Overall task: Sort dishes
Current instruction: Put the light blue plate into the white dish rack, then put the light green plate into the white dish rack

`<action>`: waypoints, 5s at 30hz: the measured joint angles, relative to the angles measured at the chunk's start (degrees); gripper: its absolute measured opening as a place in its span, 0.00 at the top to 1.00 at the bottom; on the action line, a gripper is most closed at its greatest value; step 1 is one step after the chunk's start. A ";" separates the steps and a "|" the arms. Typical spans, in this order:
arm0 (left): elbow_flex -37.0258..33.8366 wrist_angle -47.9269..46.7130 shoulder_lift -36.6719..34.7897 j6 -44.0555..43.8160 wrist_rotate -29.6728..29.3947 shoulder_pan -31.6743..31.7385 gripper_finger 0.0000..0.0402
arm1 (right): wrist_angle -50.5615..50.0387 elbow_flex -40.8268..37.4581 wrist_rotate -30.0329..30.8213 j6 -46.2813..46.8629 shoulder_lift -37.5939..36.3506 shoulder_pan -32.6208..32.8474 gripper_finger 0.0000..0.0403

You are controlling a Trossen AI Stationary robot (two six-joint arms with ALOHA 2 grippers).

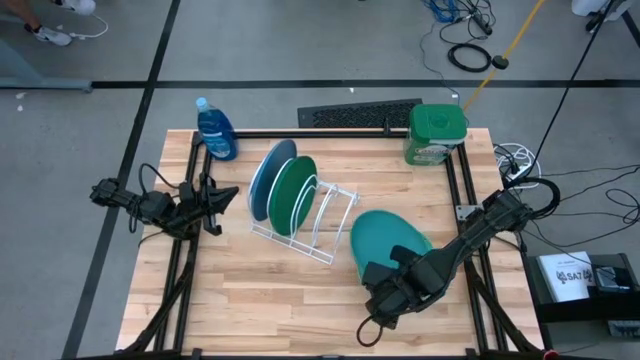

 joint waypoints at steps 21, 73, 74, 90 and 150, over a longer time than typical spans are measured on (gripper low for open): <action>0.00 0.06 0.01 0.00 0.00 0.00 1.00 | 35.25 14.52 57.75 -36.81 4.34 -0.24 1.00; -0.02 0.02 0.00 -0.11 0.00 -0.01 1.00 | 58.99 6.56 55.59 -28.61 26.08 -13.39 0.86; -0.02 0.03 0.00 -0.11 0.00 -0.02 1.00 | 59.25 6.56 55.84 -28.63 26.08 -13.39 0.84; -0.02 0.00 0.01 -0.09 0.02 -0.02 1.00 | 60.14 9.82 55.37 -46.24 20.07 -11.14 0.59; -0.02 -0.18 0.02 -0.07 0.00 -0.02 1.00 | 14.38 -7.44 4.49 15.58 13.10 0.04 0.44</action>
